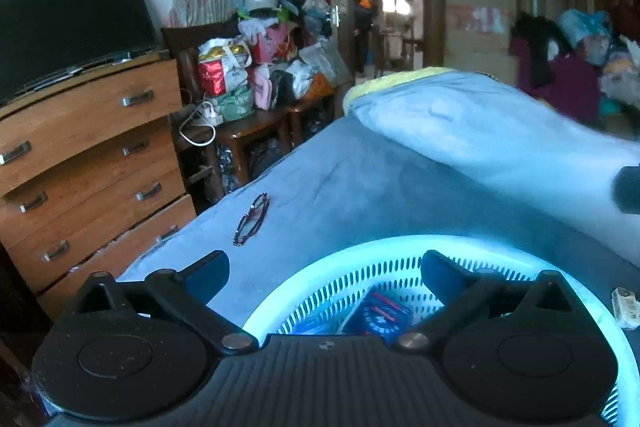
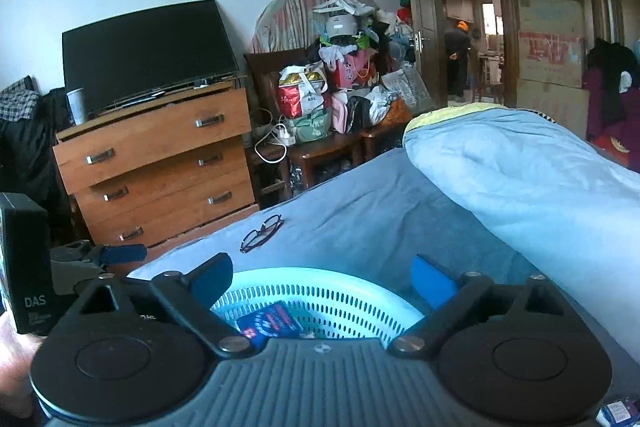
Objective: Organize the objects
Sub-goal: 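Open both tools to drop the box and packet into the basket, then grasp a blue bottle cap with the left tool while the right tool grasps a yellow packet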
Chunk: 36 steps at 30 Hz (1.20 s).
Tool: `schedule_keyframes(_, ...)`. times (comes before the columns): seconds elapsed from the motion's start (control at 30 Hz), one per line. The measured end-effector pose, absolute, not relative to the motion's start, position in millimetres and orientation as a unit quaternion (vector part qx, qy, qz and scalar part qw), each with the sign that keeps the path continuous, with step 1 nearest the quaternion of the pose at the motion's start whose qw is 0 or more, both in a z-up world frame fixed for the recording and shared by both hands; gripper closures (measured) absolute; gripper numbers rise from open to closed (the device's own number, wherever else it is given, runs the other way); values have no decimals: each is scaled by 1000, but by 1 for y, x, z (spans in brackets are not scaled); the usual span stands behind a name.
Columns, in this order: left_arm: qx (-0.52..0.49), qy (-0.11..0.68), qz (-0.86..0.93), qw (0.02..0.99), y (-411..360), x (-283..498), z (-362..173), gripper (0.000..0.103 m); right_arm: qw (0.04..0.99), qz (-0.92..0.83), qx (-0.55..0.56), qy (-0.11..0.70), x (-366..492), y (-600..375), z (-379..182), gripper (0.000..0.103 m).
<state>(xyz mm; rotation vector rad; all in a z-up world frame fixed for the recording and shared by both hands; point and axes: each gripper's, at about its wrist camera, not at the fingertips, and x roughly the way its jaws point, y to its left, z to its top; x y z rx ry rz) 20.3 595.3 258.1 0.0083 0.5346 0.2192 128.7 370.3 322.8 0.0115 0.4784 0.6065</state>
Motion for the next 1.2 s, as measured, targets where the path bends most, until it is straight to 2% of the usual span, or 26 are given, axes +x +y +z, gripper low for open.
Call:
schedule_keyframes(0.27,0,236,78,969,571,11,271,0,936,282,65,200,99,310,313,9)
schedule_keyframes(0.4,-1,194,-16,981,516,-10,278,0,956,238,72,154,40,232,266,5)
schedule_keyframes(0.5,25,172,-113,978,449,-31,272,0,960,171,87,204,3,165,217,8)
schedule_keyframes(0.57,29,174,-178,968,407,-42,258,0,961,97,89,242,-19,115,183,19)
schedule_keyframes(0.7,45,239,-250,937,339,-41,200,0,945,-22,103,309,-41,28,129,26)
schedule_keyframes(0.9,77,318,-278,903,297,-32,118,2,934,-85,103,332,-18,-32,88,25)
schedule_keyframes(1.2,100,315,-288,899,297,-22,95,2,925,-105,80,356,62,-43,50,21)
